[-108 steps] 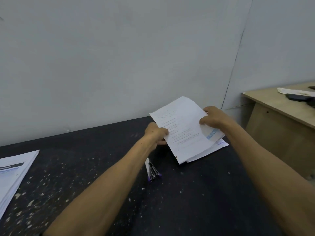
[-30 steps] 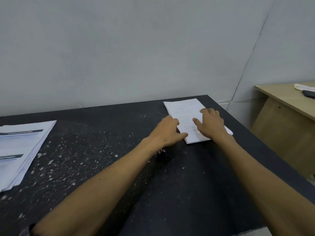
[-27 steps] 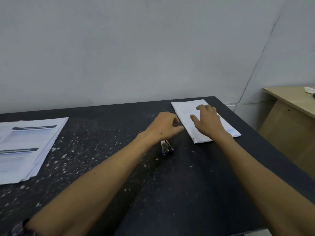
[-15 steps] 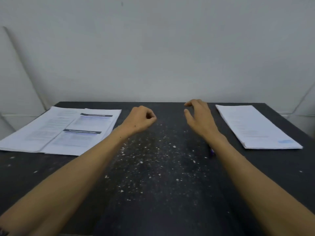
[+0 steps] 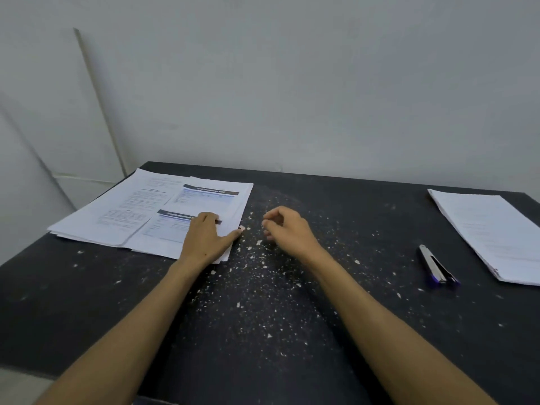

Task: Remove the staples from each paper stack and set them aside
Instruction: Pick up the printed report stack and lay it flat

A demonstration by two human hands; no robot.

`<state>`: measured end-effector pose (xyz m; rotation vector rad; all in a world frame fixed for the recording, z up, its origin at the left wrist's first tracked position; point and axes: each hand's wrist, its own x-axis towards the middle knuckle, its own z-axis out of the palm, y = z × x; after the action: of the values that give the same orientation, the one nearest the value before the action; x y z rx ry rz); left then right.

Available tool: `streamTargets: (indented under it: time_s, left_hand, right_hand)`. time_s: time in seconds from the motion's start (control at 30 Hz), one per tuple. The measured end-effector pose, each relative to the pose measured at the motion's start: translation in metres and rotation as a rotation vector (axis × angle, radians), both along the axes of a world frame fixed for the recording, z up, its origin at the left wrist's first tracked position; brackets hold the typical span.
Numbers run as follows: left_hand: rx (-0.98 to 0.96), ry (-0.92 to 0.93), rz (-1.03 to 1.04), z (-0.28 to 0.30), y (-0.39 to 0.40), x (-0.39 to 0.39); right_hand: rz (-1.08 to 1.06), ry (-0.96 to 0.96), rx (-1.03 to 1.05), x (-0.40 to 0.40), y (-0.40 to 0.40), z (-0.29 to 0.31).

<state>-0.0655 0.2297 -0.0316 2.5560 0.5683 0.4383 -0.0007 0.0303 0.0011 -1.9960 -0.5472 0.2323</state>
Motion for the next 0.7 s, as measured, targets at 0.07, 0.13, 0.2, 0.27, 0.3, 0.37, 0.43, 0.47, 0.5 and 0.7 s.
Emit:
streamTargets:
  time_s: [0.07,0.13,0.2,0.27,0.3,0.37,0.43,0.47,0.5,0.7]
  left_hand:
    - [-0.01,-0.019,0.017,-0.001,0.002,0.001]
    - [0.008,-0.023,0.027,0.002,0.002,0.001]
    - [0.06,0.002,0.029,0.008,0.005,0.002]
    - [0.076,0.035,0.019,0.016,0.009,0.003]
    - [0.061,0.039,0.012,0.019,0.014,0.003]
    - [0.016,0.03,-0.008,0.022,0.021,0.0]
    - [-0.02,0.001,-0.027,0.023,0.027,-0.004]
    - [-0.042,-0.016,-0.037,0.023,0.028,-0.005]
    - [-0.07,-0.034,-0.047,0.023,0.03,-0.006]
    - [-0.373,-0.118,0.001,0.016,0.046,-0.016]
  right_hand:
    - [-0.011,0.303,0.124,-0.002,0.022,0.004]
    - [-0.046,0.445,0.178,0.002,0.038,0.005]
    - [-0.066,0.508,0.192,0.007,0.052,0.008]
    - [-0.079,0.569,0.198,0.013,0.063,0.012]
    - [-0.08,0.603,0.199,0.014,0.068,0.017]
    - [-0.086,0.662,0.192,0.019,0.076,0.025]
    - [-0.091,0.707,0.18,0.023,0.083,0.031]
    - [-0.094,0.729,0.176,0.025,0.085,0.033]
    - [-0.103,0.754,0.173,0.027,0.087,0.033]
    - [-0.127,0.773,0.151,0.026,0.096,0.028]
